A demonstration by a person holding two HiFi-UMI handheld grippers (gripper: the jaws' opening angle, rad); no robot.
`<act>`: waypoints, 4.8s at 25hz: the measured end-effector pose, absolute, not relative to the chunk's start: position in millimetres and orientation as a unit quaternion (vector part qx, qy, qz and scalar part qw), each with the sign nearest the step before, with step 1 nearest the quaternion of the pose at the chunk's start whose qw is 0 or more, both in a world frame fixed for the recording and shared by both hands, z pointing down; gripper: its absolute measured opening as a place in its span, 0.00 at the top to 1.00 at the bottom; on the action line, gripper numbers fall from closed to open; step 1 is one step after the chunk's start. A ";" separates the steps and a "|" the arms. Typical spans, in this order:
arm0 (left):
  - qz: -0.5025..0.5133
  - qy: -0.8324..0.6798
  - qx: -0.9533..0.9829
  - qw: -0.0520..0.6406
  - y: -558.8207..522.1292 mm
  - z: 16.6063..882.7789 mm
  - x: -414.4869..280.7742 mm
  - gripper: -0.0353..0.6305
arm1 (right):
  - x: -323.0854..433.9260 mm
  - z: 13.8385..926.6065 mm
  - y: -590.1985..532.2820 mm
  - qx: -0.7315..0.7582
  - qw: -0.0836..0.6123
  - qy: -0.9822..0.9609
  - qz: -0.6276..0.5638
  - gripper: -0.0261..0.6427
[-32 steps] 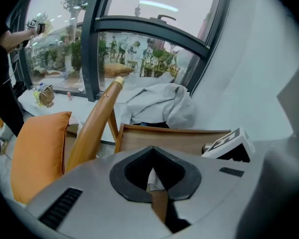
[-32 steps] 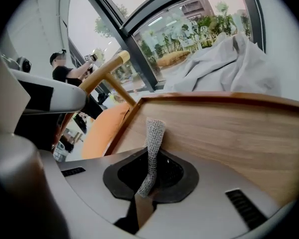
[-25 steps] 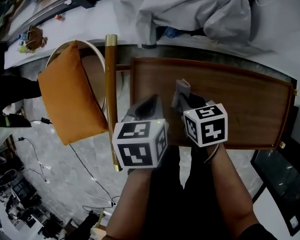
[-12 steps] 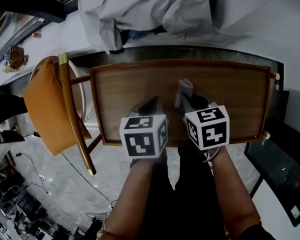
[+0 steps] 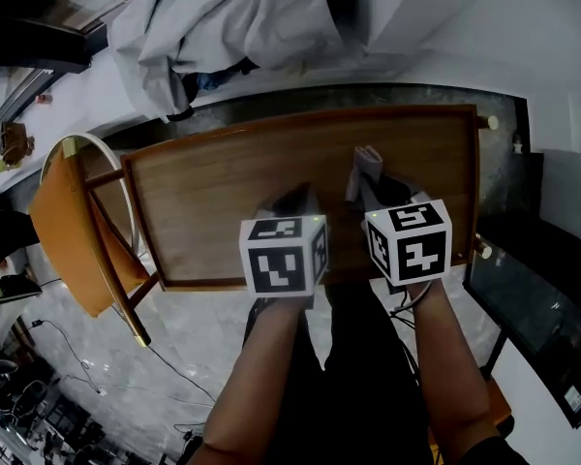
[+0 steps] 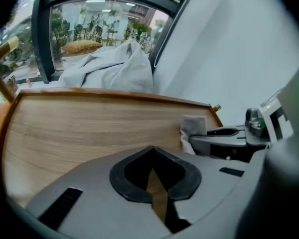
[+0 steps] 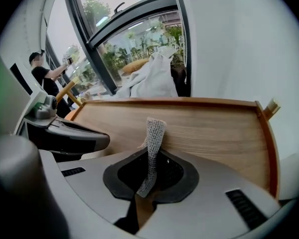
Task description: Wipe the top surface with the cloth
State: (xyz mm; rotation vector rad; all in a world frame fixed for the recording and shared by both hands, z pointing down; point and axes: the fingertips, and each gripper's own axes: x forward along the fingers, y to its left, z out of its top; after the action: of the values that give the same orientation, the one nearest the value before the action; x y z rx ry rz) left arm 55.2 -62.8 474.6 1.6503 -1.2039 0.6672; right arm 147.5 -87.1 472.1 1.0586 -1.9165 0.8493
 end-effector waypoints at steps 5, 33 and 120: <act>0.276 -0.476 0.689 0.472 -72.3 477.8 100.1 0.93 | 191.1 470.2 -93.2 0.435 0.388 -0.741 0.334 0.91; 0.252 -0.449 0.735 0.441 -101.9 437.7 190.1 0.93 | 328.3 458.9 -105.5 0.511 0.464 -0.657 0.303 0.91; 0.257 -0.511 0.711 0.409 -11.4 405.2 0.7 0.93 | 69.3 482.4 -17.1 0.395 0.374 -0.770 0.332 0.91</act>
State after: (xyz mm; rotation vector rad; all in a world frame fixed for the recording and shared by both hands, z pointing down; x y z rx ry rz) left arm 0.7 -11.4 405.2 1.7902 -1.2870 0.6485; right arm 69.3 -17.1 482.4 1.0117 -1.9724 0.8500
